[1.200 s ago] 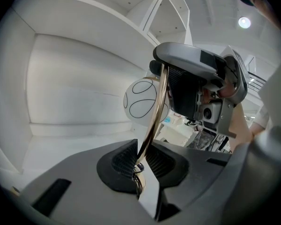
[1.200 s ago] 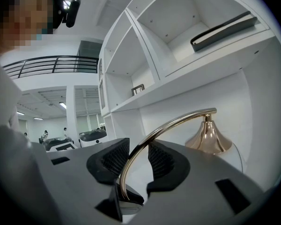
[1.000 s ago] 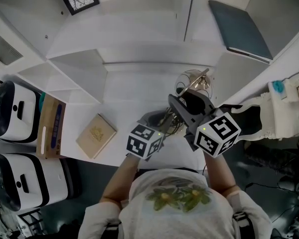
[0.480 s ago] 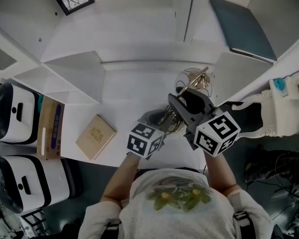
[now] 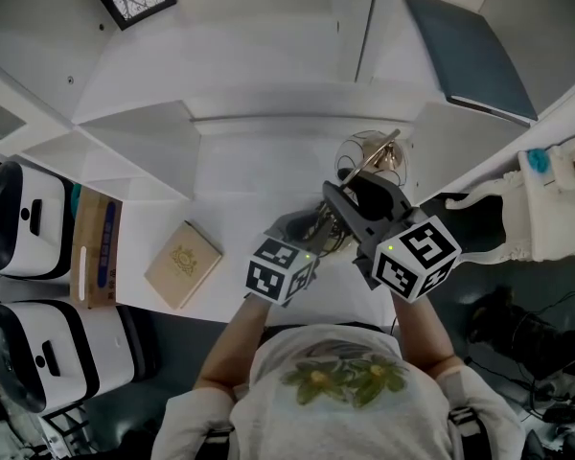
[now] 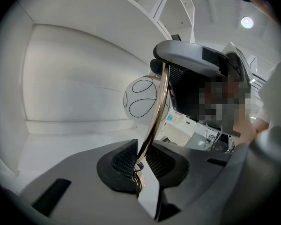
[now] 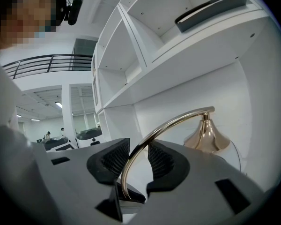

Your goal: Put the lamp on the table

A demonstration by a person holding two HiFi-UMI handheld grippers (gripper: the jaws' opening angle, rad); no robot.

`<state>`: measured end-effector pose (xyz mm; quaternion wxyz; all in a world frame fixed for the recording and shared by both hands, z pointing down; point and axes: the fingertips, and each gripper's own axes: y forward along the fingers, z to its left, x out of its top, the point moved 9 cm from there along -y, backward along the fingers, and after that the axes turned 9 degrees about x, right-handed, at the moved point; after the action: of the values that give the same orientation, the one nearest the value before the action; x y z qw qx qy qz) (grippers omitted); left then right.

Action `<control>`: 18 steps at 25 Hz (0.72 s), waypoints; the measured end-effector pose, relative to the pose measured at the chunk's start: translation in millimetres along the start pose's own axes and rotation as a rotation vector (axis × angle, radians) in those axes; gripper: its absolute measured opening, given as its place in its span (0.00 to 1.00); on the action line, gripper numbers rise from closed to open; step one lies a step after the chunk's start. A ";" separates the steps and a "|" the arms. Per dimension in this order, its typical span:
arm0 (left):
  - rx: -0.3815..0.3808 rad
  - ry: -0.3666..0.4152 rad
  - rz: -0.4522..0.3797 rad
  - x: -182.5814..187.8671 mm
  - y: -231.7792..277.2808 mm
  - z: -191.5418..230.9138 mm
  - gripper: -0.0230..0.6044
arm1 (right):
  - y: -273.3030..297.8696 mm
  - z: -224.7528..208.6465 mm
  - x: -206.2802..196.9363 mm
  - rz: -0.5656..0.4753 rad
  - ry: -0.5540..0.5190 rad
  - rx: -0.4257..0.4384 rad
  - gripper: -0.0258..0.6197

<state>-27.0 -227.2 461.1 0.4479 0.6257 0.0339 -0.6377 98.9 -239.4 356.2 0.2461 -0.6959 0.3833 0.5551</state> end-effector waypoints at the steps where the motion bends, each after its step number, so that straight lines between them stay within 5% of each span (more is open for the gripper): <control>1: 0.002 0.000 0.000 -0.4 0.4 0.3 0.15 | 0.2 -0.4 -0.4 0.002 0.001 -0.001 0.25; 18: 0.008 -0.007 -0.011 -11.7 -2.9 2.1 0.15 | 2.4 9.1 -9.4 -0.002 -0.007 0.025 0.25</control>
<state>-32.6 -220.5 469.7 0.4420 0.6251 0.0332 -0.6425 90.8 -231.3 363.1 0.2567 -0.6911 0.3887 0.5526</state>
